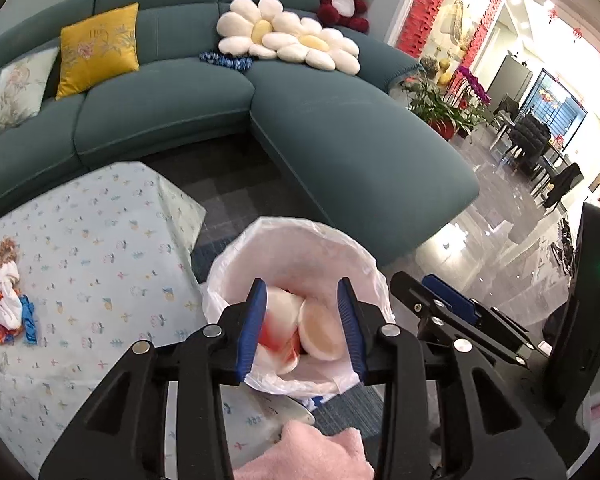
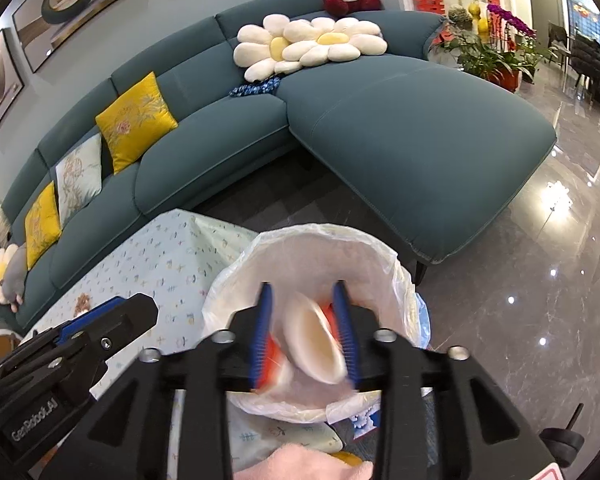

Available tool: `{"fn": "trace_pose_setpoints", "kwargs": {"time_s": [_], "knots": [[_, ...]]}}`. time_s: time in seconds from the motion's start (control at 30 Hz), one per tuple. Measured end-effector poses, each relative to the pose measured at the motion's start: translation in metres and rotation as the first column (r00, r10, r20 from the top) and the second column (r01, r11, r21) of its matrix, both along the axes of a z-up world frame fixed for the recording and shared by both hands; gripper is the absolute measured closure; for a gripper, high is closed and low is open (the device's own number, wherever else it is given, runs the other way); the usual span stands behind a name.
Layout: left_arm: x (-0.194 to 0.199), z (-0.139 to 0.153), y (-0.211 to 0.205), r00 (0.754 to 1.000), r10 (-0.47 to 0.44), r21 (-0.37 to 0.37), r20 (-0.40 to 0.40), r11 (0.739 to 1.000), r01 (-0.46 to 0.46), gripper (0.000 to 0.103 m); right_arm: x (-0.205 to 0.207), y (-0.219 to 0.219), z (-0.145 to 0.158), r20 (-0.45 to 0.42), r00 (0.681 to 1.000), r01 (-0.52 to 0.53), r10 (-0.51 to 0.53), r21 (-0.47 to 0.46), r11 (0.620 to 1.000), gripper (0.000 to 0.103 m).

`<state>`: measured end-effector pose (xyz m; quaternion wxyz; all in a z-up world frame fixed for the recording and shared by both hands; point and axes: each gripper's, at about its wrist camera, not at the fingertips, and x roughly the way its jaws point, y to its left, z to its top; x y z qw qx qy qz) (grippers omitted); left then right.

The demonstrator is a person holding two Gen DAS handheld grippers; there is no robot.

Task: Collect trash
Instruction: 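Carry both cups over the white bin and open both tools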

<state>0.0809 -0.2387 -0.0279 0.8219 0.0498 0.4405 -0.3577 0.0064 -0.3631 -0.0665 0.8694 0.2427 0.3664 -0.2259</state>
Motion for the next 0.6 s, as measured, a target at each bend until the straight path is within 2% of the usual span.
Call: {"fn": "trace_pose_setpoints", "kwargs": {"time_s": [0.37,0.6], "knots": [[0.010,0.012,0.036,0.998,0.055,-0.022,0.001,0.998,-0.055,0.068,0.004,0.025,0.017,0.007,0.999,-0.044,0.044,-0.038,0.998,0.064],[0.021,0.022,0.083,0.992,0.125,-0.037,0.010,0.991,-0.125,0.068,0.016,0.061,0.032,0.022,0.994,-0.104,0.105,-0.056,0.993,0.063]]}}
